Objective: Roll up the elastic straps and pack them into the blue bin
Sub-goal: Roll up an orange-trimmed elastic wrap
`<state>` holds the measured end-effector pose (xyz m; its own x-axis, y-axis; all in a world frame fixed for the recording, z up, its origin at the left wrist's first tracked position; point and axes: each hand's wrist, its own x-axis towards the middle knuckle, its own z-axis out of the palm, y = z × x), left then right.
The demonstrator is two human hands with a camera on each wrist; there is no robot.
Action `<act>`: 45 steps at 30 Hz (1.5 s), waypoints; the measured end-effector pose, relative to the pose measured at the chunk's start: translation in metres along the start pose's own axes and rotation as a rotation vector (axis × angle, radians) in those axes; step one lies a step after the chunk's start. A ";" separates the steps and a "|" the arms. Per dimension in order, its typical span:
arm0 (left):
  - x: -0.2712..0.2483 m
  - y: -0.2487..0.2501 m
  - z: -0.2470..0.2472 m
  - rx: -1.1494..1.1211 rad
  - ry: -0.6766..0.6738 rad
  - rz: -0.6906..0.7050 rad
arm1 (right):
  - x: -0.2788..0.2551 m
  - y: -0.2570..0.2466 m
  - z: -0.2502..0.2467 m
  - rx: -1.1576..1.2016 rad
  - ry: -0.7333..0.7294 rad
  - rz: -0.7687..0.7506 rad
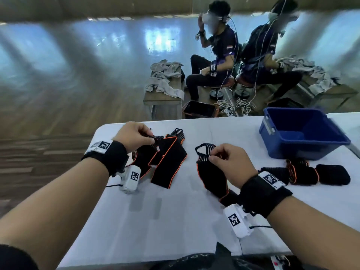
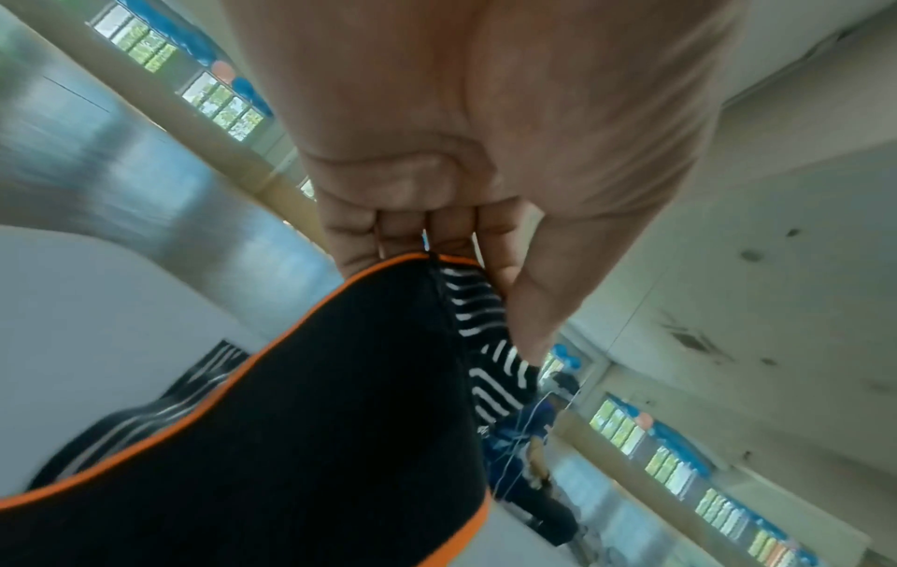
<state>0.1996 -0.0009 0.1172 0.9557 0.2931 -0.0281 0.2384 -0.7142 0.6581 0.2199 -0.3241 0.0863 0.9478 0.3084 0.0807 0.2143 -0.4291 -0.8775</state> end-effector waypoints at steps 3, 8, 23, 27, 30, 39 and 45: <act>0.002 0.036 -0.023 0.019 0.003 0.070 | 0.023 -0.025 -0.013 -0.023 -0.051 -0.042; 0.004 0.101 -0.049 0.114 0.011 0.239 | 0.057 -0.065 -0.039 0.003 -0.119 -0.176; -0.015 0.217 -0.076 -0.300 0.173 0.350 | 0.100 -0.136 -0.115 0.473 0.050 -0.219; -0.018 0.232 -0.060 -0.468 0.163 0.288 | 0.092 -0.137 -0.123 0.506 0.059 -0.208; -0.019 0.240 -0.048 -0.538 0.149 0.256 | 0.085 -0.138 -0.125 0.549 0.046 -0.174; -0.018 0.255 -0.011 -0.621 0.181 0.298 | 0.072 -0.136 -0.123 0.576 0.052 -0.144; -0.022 0.259 0.010 -0.633 0.260 0.308 | 0.067 -0.132 -0.127 0.656 0.165 -0.094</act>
<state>0.2424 -0.1982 0.2806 0.8725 0.3361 0.3547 -0.2537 -0.3088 0.9167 0.2853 -0.3545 0.2672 0.9668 0.1635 0.1964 0.1599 0.2124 -0.9640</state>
